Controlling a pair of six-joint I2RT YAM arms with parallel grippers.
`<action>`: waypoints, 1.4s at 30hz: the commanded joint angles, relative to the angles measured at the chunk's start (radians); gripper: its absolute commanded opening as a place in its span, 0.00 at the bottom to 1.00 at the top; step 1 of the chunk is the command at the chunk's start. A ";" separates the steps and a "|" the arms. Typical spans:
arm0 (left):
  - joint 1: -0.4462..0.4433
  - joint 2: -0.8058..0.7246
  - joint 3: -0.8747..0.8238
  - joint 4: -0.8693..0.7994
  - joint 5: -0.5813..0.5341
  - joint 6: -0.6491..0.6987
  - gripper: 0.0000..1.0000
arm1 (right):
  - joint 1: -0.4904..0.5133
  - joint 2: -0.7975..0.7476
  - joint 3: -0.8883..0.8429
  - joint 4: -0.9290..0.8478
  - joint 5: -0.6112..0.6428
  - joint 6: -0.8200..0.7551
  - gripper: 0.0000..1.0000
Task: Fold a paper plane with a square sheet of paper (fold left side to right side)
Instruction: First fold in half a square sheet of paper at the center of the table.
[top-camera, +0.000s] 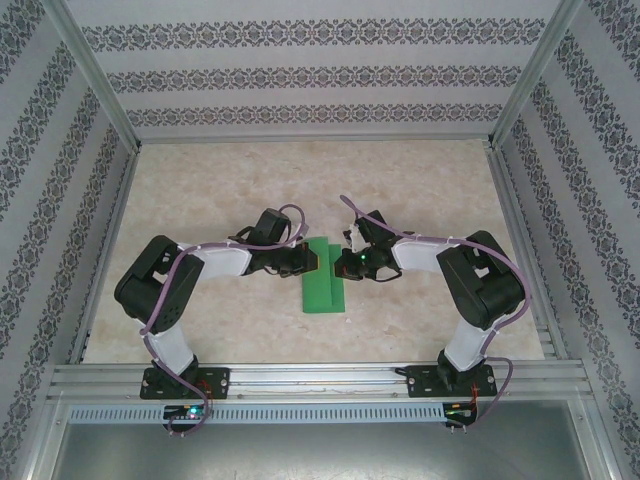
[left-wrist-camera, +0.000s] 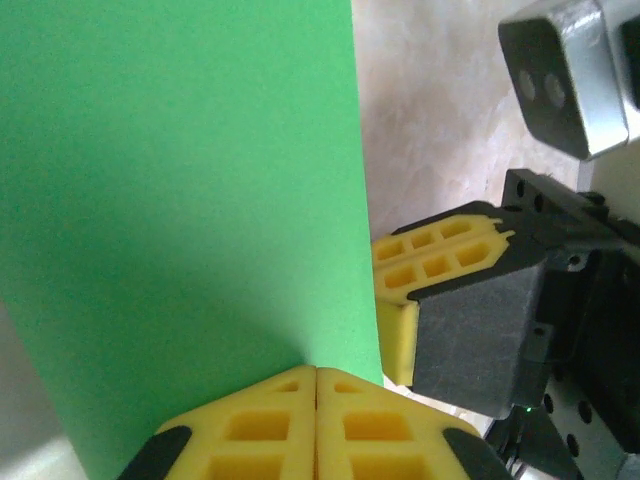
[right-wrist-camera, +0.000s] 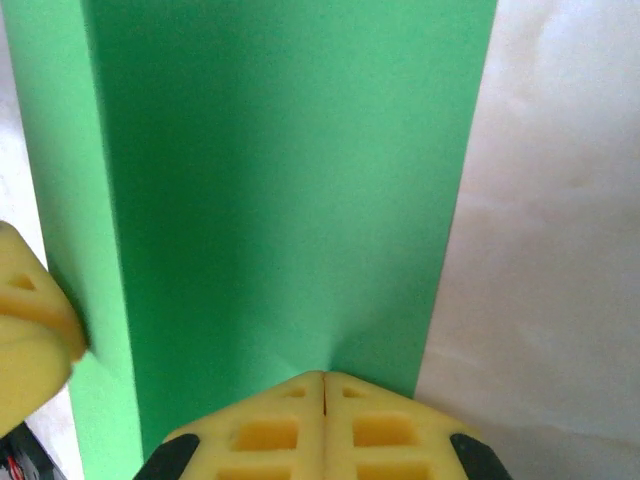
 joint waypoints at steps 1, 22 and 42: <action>-0.017 0.011 0.030 -0.055 -0.020 0.034 0.04 | 0.012 -0.022 -0.019 0.023 -0.020 0.011 0.00; -0.026 -0.013 0.026 -0.031 -0.038 0.011 0.02 | -0.070 -0.202 -0.143 0.216 -0.159 0.097 0.36; -0.026 -0.016 0.022 0.009 -0.032 -0.013 0.01 | -0.024 -0.037 -0.179 0.451 -0.222 0.230 0.40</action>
